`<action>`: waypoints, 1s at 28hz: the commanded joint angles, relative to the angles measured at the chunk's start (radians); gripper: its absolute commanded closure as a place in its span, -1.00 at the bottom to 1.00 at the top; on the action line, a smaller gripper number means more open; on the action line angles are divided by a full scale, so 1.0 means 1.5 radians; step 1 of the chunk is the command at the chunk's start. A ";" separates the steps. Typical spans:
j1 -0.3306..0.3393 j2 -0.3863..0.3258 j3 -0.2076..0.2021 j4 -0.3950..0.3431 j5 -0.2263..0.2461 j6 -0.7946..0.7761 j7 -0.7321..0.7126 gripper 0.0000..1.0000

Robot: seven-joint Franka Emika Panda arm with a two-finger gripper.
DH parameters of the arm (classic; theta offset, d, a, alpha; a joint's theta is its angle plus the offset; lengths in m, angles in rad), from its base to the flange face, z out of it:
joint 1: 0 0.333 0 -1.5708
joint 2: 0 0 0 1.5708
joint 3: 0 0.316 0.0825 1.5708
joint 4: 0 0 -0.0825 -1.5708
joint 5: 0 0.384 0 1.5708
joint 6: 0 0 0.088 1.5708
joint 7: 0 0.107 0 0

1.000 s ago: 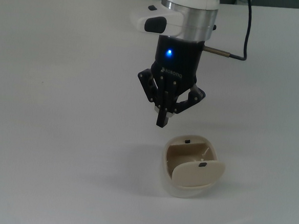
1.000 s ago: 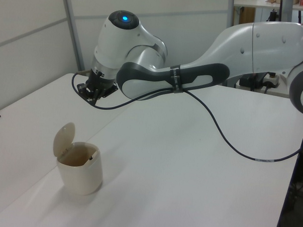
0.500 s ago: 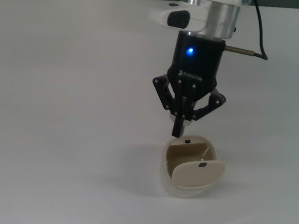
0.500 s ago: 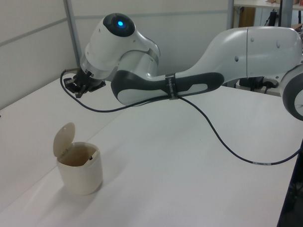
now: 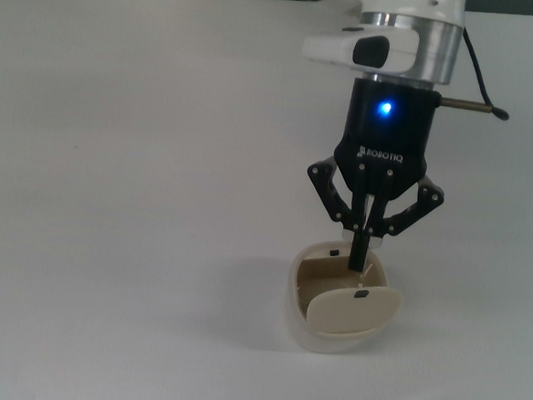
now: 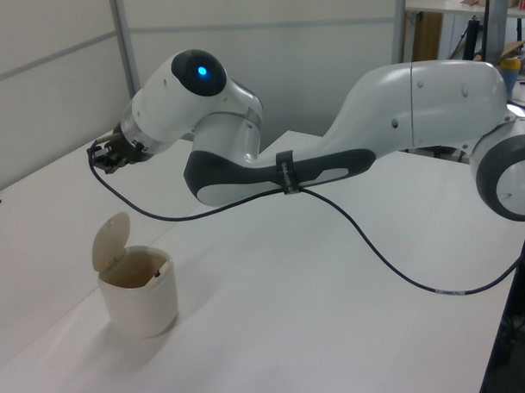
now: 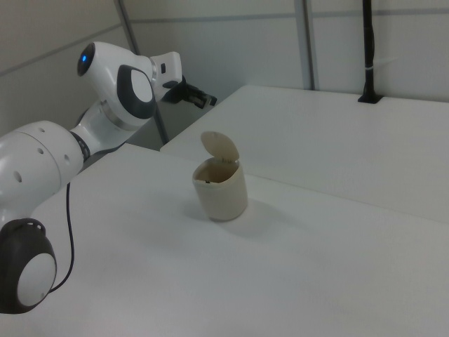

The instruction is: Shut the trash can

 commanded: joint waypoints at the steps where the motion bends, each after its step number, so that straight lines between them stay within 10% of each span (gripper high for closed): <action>1: 0.011 0.038 -0.009 0.041 -0.012 0.025 -0.039 1.00; 28: 0.011 0.077 0.008 0.002 0.002 0.010 -0.109 1.00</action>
